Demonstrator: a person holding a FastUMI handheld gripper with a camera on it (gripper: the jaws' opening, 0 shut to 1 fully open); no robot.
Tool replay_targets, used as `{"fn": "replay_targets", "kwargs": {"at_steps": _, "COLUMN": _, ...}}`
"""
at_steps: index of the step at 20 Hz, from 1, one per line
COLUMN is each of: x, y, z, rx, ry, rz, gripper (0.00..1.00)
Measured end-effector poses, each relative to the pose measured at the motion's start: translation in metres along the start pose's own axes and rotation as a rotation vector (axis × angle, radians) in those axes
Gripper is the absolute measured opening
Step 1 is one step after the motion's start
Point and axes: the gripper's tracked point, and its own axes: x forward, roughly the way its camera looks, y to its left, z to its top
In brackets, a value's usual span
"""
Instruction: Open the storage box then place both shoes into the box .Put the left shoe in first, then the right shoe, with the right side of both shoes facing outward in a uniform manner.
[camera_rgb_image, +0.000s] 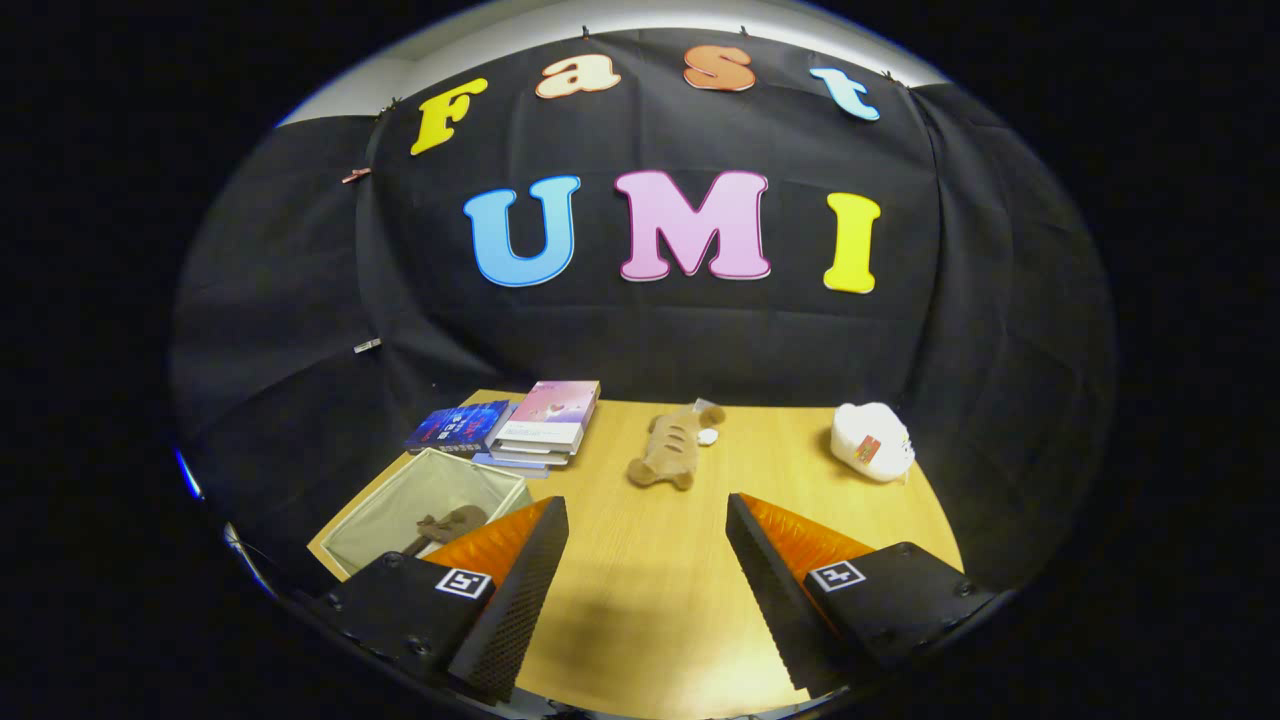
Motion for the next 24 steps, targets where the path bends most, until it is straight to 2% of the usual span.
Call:
{"fn": "replay_targets", "kwargs": {"at_steps": 6, "x": -0.025, "y": -0.056, "z": 0.012, "rx": -0.079, "ry": -0.141, "rz": 0.016, "gripper": 0.99}}
{"fn": "replay_targets", "kwargs": {"at_steps": 11, "x": -0.034, "y": -0.077, "z": 0.003, "rx": -0.014, "ry": -0.129, "rz": 0.052, "gripper": 0.99}}
{"fn": "replay_targets", "kwargs": {"at_steps": 15, "x": -0.021, "y": -0.094, "z": 0.000, "rx": -0.020, "ry": -0.125, "rz": 0.047, "gripper": 0.99}}
{"fn": "replay_targets", "kwargs": {"at_steps": 24, "x": -0.006, "y": -0.085, "z": -0.011, "rx": 0.008, "ry": -0.041, "rz": 0.039, "gripper": 0.99}}
